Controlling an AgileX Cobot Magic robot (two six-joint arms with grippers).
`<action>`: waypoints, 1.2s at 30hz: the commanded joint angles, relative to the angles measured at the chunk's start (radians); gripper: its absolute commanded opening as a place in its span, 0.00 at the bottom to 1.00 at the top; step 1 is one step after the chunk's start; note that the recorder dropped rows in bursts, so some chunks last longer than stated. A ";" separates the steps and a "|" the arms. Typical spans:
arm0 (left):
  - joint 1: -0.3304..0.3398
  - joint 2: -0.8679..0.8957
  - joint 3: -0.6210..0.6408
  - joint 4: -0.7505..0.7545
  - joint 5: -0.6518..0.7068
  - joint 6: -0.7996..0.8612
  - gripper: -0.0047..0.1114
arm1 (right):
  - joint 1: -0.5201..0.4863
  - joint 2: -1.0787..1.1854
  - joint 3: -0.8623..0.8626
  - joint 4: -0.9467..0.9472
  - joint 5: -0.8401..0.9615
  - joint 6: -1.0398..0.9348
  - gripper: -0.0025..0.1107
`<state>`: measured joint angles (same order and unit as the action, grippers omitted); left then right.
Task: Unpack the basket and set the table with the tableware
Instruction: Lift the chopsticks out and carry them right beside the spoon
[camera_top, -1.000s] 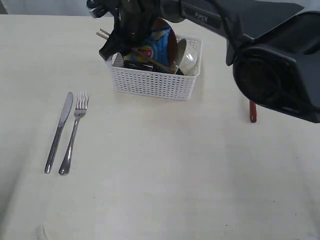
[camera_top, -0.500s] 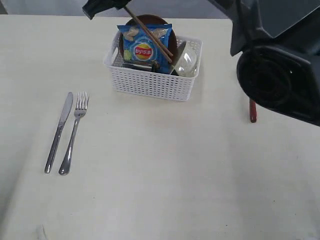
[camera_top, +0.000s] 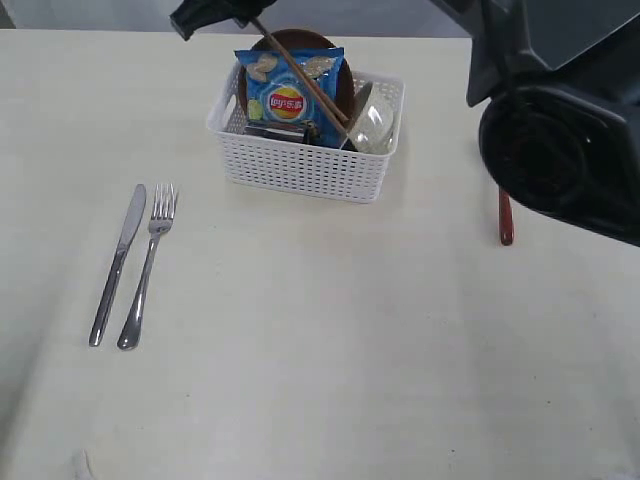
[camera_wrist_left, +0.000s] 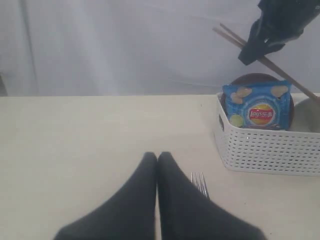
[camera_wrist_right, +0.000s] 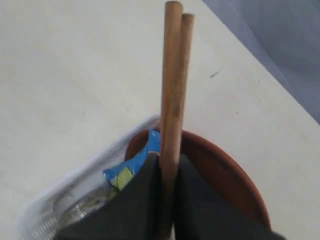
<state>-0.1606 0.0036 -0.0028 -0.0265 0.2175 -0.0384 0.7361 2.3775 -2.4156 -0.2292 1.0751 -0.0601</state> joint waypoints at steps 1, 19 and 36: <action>-0.001 -0.004 0.003 -0.003 -0.006 0.000 0.04 | -0.005 0.007 -0.003 0.055 -0.093 -0.008 0.02; -0.001 -0.004 0.003 -0.003 -0.006 0.000 0.04 | 0.038 -0.050 0.036 0.089 0.098 -0.026 0.02; -0.001 -0.004 0.003 -0.003 -0.006 0.000 0.04 | -0.051 -0.398 0.590 -0.129 0.062 0.128 0.02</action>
<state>-0.1606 0.0036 -0.0028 -0.0265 0.2175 -0.0384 0.7419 2.0599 -1.9122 -0.3201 1.1875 0.0233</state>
